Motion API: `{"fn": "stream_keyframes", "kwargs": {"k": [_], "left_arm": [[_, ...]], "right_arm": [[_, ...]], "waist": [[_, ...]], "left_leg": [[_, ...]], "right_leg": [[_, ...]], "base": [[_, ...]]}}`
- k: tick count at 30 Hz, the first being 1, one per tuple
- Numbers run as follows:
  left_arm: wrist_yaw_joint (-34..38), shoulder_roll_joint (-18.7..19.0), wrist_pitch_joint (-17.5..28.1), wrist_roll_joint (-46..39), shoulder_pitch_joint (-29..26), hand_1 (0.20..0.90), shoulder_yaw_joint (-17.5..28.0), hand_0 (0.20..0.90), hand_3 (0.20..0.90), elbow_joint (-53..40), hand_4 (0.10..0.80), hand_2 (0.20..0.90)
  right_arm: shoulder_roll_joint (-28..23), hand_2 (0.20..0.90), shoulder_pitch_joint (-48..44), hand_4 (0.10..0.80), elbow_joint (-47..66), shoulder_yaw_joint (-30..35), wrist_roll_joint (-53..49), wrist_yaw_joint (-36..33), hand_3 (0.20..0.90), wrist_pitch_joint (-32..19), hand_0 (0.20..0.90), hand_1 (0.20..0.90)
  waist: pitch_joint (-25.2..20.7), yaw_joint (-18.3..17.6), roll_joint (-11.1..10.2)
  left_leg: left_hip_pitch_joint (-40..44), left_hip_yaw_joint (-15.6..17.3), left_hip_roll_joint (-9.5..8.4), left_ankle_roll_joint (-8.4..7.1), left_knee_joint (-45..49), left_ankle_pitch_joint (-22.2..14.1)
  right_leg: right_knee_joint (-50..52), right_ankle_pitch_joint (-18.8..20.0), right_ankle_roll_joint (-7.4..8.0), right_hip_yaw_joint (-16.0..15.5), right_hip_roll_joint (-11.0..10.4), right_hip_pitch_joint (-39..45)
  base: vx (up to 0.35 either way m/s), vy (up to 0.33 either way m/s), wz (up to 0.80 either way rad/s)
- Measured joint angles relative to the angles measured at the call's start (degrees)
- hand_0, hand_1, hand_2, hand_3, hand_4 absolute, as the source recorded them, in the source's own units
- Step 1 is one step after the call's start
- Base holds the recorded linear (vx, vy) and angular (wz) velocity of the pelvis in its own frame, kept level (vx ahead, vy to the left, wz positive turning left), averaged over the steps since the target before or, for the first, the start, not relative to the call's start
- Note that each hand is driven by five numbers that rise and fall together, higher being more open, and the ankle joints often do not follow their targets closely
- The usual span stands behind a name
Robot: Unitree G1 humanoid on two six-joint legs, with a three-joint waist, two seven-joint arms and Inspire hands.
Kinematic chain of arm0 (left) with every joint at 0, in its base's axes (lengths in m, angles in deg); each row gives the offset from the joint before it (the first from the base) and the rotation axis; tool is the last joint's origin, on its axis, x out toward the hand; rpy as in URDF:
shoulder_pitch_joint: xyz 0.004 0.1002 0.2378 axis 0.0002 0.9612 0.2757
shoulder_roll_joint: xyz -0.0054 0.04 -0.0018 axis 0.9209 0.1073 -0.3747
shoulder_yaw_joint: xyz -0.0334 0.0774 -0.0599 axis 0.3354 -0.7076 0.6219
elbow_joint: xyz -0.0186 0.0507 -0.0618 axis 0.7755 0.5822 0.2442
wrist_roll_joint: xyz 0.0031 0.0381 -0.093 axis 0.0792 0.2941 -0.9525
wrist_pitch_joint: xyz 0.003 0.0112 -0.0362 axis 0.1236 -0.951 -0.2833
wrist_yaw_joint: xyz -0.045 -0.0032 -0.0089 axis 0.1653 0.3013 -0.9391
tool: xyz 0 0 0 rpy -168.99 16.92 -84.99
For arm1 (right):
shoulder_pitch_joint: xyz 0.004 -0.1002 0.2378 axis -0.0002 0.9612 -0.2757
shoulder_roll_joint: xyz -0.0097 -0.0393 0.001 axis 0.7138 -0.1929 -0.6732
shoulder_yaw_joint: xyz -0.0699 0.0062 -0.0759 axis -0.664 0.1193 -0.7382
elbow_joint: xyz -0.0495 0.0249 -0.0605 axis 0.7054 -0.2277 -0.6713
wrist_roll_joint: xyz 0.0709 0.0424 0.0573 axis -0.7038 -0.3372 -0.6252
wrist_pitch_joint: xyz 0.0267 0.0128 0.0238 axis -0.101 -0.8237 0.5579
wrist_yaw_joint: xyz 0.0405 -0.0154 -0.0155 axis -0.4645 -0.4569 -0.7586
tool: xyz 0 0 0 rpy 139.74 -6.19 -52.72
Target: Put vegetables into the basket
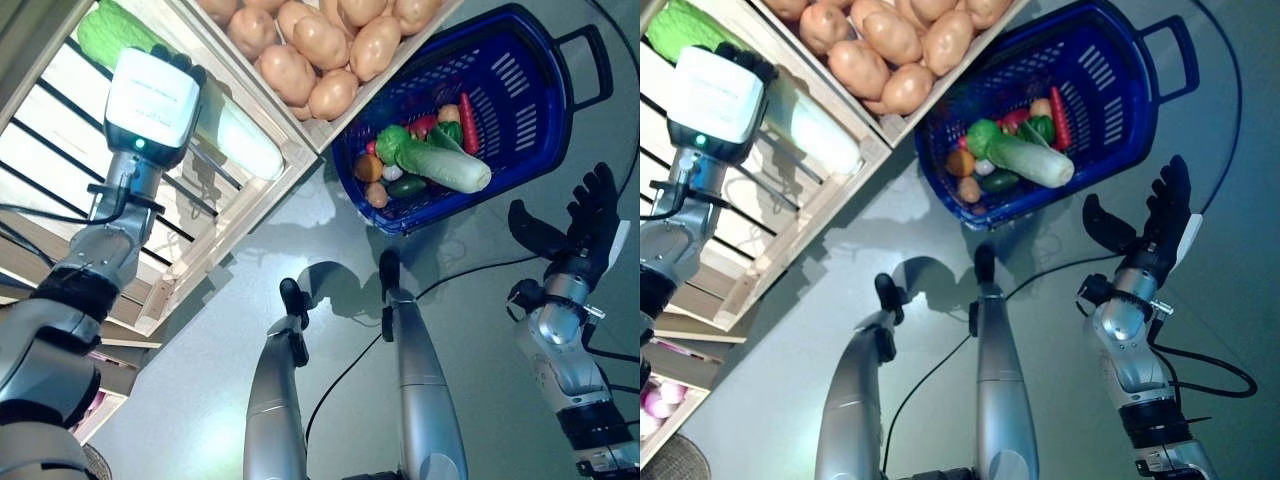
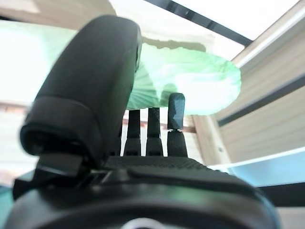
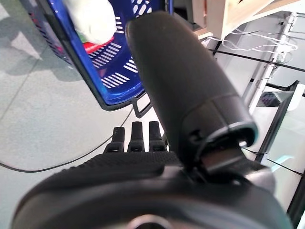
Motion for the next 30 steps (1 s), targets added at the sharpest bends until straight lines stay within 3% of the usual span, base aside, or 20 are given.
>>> {"fn": "stream_keyframes", "kwargs": {"k": [6,11,16,21,23,30], "left_arm": [[4.20,0.42,3.08,-0.89,8.37,0.300,6.57,0.300,0.300,-6.88,0.400,0.300],[4.73,1.48,4.72,-0.92,11.86,0.300,10.00,0.300,0.300,-10.87,0.400,0.300],[6.32,1.25,6.34,-8.11,16.76,0.300,14.53,0.300,0.300,-15.28,0.400,0.300],[7.41,-3.84,9.04,-18.90,22.77,0.300,21.93,0.300,0.300,-17.15,0.400,0.300],[7.42,-7.73,10.56,-23.10,25.65,0.300,25.32,0.300,0.300,-18.21,0.400,0.300],[3.62,-18.61,16.45,-39.16,30.86,0.300,28.10,0.300,0.300,-22.42,0.400,0.300]], "right_arm": [[0.61,0.900,1.18,0.800,0.29,0.03,0.01,0.00,0.900,-0.16,0.900,0.900],[0.84,0.900,1.12,0.800,0.44,0.02,0.00,0.22,0.900,-0.59,0.900,0.900],[2.71,0.900,1.71,0.800,0.55,0.01,0.00,0.52,0.900,-1.59,0.900,0.900],[4.08,0.900,4.21,0.800,0.60,-0.05,0.00,0.77,0.900,-2.73,0.900,0.900],[5.10,0.900,4.96,0.800,0.61,-0.07,0.00,0.79,0.900,-2.85,0.900,0.900],[7.20,0.900,5.55,0.800,1.41,-0.48,0.09,1.40,0.900,-3.76,0.900,0.900]], "waist": [[0.20,1.41,-0.49],[0.27,2.00,-0.71],[0.27,2.13,-0.91],[0.27,2.92,-0.97],[0.27,3.17,-0.97],[0.26,6.24,-0.98]], "left_leg": [[3.37,-1.00,0.33,-0.90,-2.46,0.99],[4.18,-2.09,0.82,-1.41,-3.28,1.41],[5.80,-2.29,0.96,-1.72,-4.61,1.73],[10.15,-2.59,1.30,-2.43,-8.22,3.01],[12.64,-2.96,1.42,-2.61,-9.92,3.59],[19.30,-4.23,1.46,-2.82,-15.32,5.64]], "right_leg": [[-0.84,-0.51,-0.79,-1.43,0.32,2.97],[-1.43,-0.67,-1.10,-2.29,0.75,4.28],[-1.77,-0.93,-1.45,-3.18,0.79,5.66],[-2.88,-1.29,-1.99,-4.15,0.97,9.13],[-3.84,-1.40,-2.14,-4.86,1.05,11.50],[-7.11,-1.60,-1.89,-6.76,1.30,18.15]], "base": [[-0.019,-0.072,0.03],[-0.041,-0.059,0.06],[-0.036,-0.054,0.01],[-0.043,-0.079,0.01],[-0.033,-0.079,0.08],[-0.027,-0.058,0.08]]}}
